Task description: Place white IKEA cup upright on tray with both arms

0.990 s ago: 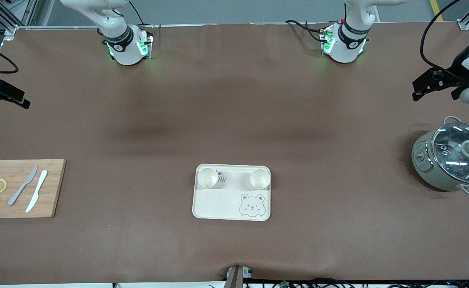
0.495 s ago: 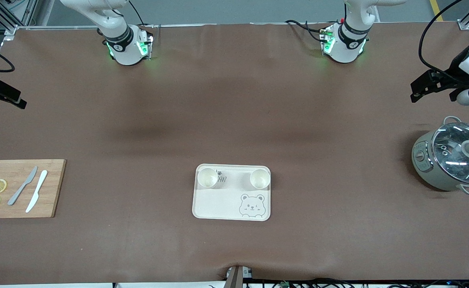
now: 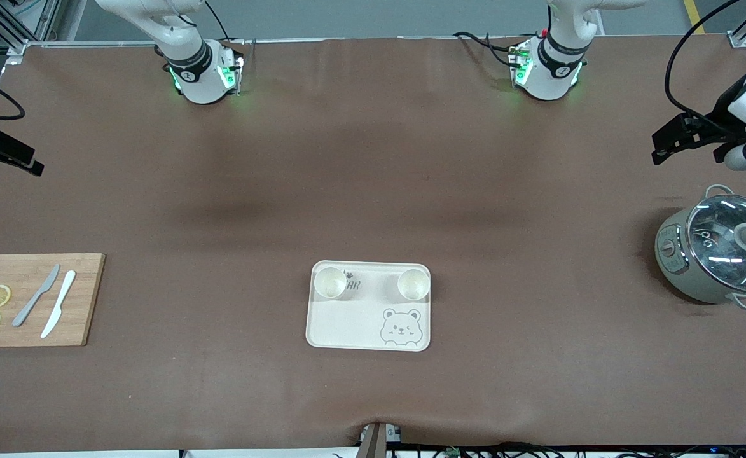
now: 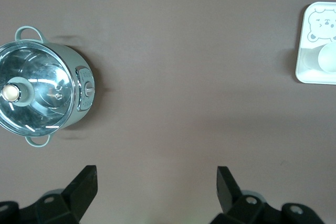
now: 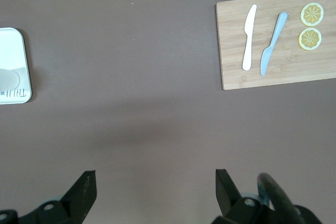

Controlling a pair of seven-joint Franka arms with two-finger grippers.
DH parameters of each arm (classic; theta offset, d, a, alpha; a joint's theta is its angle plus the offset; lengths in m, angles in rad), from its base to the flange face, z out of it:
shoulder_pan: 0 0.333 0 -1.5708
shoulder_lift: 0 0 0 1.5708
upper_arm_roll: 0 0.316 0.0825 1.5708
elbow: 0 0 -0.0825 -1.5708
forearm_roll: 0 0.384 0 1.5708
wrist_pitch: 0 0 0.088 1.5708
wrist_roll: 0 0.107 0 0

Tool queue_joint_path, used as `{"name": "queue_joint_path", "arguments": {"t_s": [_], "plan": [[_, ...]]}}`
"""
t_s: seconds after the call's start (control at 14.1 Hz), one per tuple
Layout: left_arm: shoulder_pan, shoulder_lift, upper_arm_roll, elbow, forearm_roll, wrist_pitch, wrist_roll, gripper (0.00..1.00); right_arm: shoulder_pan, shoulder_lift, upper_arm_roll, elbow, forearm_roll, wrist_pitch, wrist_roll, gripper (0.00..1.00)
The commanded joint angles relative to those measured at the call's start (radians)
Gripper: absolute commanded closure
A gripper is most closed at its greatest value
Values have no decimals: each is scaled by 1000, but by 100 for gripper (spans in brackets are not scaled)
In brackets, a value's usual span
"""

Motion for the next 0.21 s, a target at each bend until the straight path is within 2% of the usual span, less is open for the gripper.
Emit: {"name": "queue_joint_path", "arguments": {"t_s": [0.0,0.14], "plan": [[4,12,-1,18,-9,0,19,0,-9,14,5,31,4,-12,13,0],[2,15,-1,18,-11,0,16,0,-11,14,5,31,4,-10,13,0]]}}
